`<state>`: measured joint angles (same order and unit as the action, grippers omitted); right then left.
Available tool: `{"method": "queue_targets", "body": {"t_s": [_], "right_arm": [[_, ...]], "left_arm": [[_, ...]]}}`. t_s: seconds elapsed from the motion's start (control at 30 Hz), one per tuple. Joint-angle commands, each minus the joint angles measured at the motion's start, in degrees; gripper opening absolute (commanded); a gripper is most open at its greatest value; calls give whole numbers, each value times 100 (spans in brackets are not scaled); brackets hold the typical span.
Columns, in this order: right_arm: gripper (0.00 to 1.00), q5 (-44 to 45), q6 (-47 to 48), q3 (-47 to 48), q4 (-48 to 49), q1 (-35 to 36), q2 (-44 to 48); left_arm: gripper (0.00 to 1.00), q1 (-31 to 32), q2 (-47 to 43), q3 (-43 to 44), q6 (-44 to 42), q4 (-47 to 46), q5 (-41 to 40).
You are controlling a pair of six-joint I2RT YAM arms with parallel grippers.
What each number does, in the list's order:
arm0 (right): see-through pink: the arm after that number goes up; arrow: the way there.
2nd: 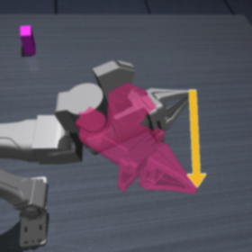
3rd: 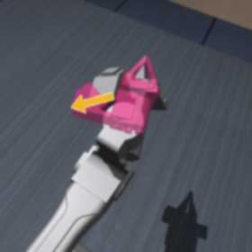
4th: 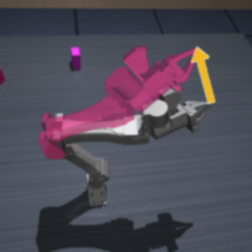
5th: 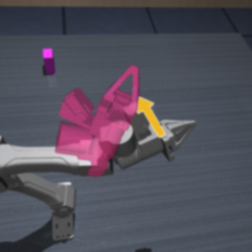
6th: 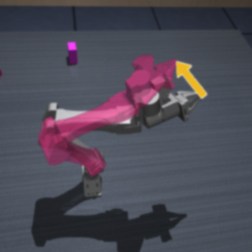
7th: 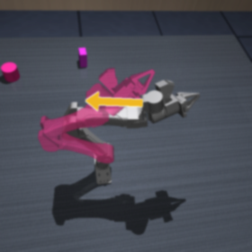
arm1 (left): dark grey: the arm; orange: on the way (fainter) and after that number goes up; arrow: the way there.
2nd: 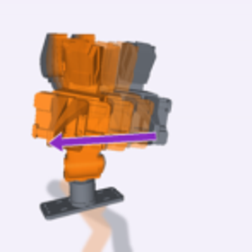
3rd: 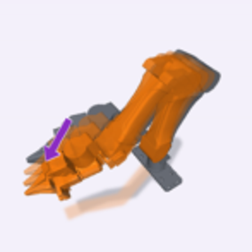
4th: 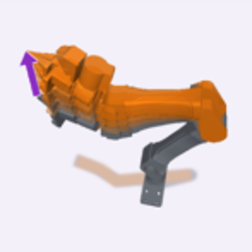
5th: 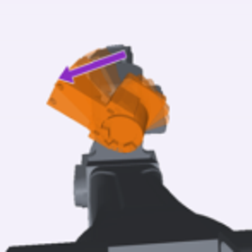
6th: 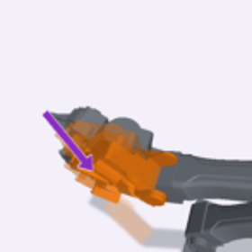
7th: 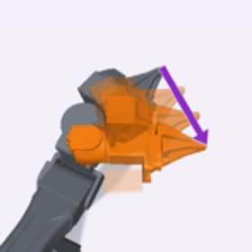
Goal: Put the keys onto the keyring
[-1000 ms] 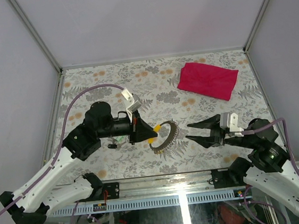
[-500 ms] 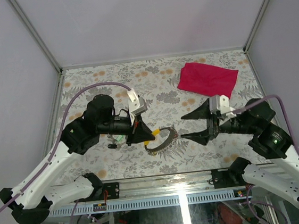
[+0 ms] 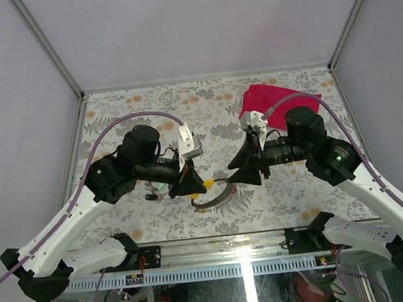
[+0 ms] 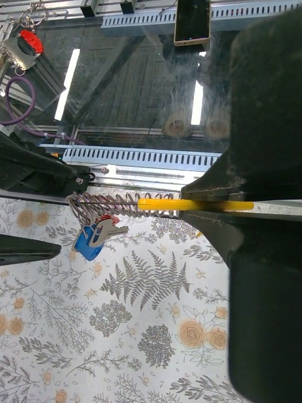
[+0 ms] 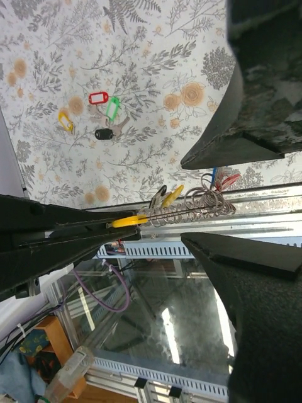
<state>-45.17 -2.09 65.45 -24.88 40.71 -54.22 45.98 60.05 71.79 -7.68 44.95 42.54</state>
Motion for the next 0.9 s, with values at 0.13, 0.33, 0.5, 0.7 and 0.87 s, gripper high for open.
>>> {"method": "queue_targets", "body": {"t_s": [0.13, 0.33, 0.5, 0.7, 0.87], "right_arm": [[47, -429, -476, 140, 290, 16, -256], [44, -531, -514, 32, 356, 15, -393], [42, -660, -541, -21, 436, 25, -513], [38, -763, -572, -92, 554, 65, -611], [29, -823, -532, -146, 609, 93, -643]], "left_arm": [[0, 44, 92, 338, -191, 59, 100], [0, 52, 126, 383, -192, 71, 71], [0, 57, 172, 423, -182, 70, 61], [0, 60, 183, 432, -162, 68, 30], [0, 56, 189, 434, -144, 67, -4]]}}
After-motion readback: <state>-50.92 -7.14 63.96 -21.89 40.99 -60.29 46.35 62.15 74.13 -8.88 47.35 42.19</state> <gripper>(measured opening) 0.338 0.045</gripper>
